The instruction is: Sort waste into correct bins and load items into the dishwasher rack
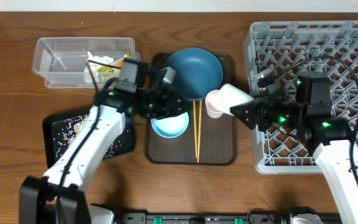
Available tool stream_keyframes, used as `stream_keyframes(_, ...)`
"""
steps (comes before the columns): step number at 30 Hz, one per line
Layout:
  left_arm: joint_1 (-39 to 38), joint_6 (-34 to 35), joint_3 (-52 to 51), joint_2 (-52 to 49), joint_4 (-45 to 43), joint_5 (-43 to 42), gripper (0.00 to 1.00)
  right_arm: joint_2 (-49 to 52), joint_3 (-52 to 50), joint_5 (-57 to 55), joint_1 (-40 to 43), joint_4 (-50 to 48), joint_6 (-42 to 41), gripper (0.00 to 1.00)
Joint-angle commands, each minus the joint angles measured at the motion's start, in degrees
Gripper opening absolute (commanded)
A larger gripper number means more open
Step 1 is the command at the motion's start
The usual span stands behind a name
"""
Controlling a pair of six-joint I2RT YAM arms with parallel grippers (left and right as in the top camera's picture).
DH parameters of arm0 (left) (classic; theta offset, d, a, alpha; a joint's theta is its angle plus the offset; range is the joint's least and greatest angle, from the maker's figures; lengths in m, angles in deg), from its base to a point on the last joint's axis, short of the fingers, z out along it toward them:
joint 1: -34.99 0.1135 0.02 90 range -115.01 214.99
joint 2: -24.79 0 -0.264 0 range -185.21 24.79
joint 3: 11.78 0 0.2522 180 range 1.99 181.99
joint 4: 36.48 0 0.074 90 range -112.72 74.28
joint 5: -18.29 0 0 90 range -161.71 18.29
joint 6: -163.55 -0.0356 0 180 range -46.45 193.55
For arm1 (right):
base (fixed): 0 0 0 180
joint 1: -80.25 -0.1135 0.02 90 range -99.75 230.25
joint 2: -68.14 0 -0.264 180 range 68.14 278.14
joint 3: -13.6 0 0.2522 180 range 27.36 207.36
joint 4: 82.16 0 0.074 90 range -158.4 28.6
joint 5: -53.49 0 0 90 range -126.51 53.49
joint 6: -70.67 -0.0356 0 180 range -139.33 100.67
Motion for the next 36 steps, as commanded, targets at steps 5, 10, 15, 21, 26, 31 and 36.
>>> stream_keyframes(5, 4.31, -6.88, 0.63, 11.61, 11.06, 25.49, 0.54, -3.34, 16.94, -22.32, 6.80, 12.96, -0.13, 0.01)
stream_keyframes(10, 5.29, -6.88, 0.63, 15.30, 13.75, 26.38, 0.54, -2.58, 24.24, -37.42, 13.00, 20.52, -2.14, 0.01)
stream_keyframes(15, 5.29, -6.88, 0.63, 15.58, 13.51, 26.38, 0.55, 2.03, 30.49, -45.99, 22.32, 28.17, -5.57, 0.01)
stream_keyframes(21, 5.29, -6.88, 0.63, 15.54, 13.57, 26.36, 0.55, 11.58, 37.18, -50.49, 32.94, 33.03, -11.28, 0.01)
stream_keyframes(26, 5.29, -6.88, 0.63, 15.54, 13.55, 26.36, 0.56, 18.51, 38.40, -50.88, 39.82, 34.45, -14.36, 0.01)
stream_keyframes(31, 5.29, -6.86, 0.63, 15.54, 13.57, 26.36, 0.56, 23.89, 38.40, -50.62, 44.50, 34.34, -15.85, 0.01)
stream_keyframes(36, 5.29, -6.88, 0.63, 15.52, 13.97, 26.36, 0.56, 28.35, 38.40, -50.21, 47.82, 33.55, -17.81, 0.01)
